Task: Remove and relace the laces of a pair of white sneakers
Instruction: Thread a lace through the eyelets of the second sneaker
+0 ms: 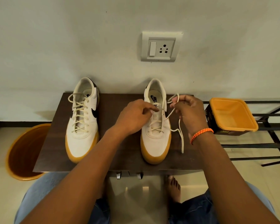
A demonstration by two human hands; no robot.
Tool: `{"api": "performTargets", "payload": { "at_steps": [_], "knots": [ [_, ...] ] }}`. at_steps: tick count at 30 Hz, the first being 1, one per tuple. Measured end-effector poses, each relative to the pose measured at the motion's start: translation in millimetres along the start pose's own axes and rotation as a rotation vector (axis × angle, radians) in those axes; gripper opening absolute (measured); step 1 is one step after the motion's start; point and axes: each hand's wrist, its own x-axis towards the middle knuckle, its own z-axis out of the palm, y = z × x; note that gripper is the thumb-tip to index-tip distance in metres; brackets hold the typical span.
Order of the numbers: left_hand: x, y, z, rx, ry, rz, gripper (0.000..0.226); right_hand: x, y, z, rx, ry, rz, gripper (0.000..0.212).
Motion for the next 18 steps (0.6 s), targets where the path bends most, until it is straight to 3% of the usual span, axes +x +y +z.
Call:
{"api": "performTargets", "payload": {
  "at_steps": [3, 5, 9, 14, 18],
  "knots": [
    [2, 8, -7, -0.073, 0.361, 0.158, 0.036, -5, -10, 0, 0.018, -0.074, -0.126, 0.019],
    [1, 14, -14, -0.12, 0.443, 0.314, 0.04, -8, -14, 1, 0.011, -0.172, -0.195, 0.025],
    [-7, 29, -16, -0.279, 0.227, 0.4, 0.038, -14, -17, 4, 0.05, -0.278, -0.281, 0.022],
    [-12, 31, -31, -0.501, 0.2, 0.162, 0.022, -9, -16, -2, 0.179, -0.218, -0.288, 0.018],
    [-8, 13, -37, -0.287, 0.112, -0.032, 0.021, -6, -17, -9, 0.203, -0.219, -0.265, 0.016]
  ]
}}
